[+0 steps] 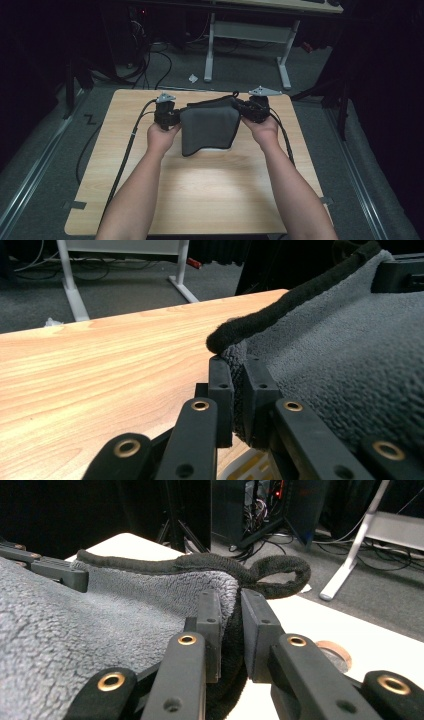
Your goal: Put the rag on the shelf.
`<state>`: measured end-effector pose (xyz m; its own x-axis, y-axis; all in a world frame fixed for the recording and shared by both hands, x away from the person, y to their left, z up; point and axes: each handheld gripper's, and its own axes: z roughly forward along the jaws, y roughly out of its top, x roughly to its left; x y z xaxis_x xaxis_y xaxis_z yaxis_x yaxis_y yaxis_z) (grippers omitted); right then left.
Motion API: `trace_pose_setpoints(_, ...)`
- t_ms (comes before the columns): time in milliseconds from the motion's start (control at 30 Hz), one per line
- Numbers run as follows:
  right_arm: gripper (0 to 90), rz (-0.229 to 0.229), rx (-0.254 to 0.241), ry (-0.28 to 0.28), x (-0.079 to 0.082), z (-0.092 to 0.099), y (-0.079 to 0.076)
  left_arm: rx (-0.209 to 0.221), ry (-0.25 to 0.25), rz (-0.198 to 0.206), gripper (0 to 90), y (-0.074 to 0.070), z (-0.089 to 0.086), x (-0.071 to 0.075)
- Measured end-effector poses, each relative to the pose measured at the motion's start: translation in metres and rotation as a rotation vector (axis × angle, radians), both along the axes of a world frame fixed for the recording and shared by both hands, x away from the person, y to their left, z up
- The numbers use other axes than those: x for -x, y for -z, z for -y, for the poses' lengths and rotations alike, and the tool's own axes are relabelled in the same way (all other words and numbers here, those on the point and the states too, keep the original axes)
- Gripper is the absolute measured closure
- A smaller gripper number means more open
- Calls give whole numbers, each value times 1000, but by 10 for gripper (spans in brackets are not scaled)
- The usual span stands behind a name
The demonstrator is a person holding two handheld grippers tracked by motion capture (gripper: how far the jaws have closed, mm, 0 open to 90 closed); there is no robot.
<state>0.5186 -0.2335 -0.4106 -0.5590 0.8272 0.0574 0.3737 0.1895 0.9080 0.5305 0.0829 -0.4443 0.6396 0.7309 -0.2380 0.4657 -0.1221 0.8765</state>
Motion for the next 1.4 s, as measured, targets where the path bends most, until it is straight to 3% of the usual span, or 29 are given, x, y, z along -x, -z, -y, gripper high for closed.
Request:
trace_pose_setpoints(200, 804, -28, -1, 7, -2, 3, 10, 5, 14, -21, 843, 10, 1, -1)
trace_pose_setpoints(333, 804, -48, 10, 12, -3, 4, 20, -13, 17, -32, 843, 16, 4, 0)
trace_pose_setpoints(433, 802, -69, -21, 11, -3, 6, 26, -9, 23, -40, 842, 20, 3, 0)
trace_pose_setpoints(733, 799, -86, -20, 17, -2, 6, 36, -6, 27, -54, 835, 27, 2, 2)
trace_pose_setpoints(900, 770, -136, -33, 18, -3, 7, 42, -16, 27, -64, 811, 30, 3, 4)
trace_pose_setpoints(1033, 714, -121, -16, 33, -2, 9, 39, -13, 8, -60, 742, 25, 1, 5)
trace_pose_setpoints(1133, 642, -79, 23, 81, 0, 11, 31, -19, -20, -56, 681, 21, -4, 5)
trace_pose_setpoints(1400, 617, -52, 17, 110, 1, 20, 21, -28, -49, -45, 664, 17, -11, 5)
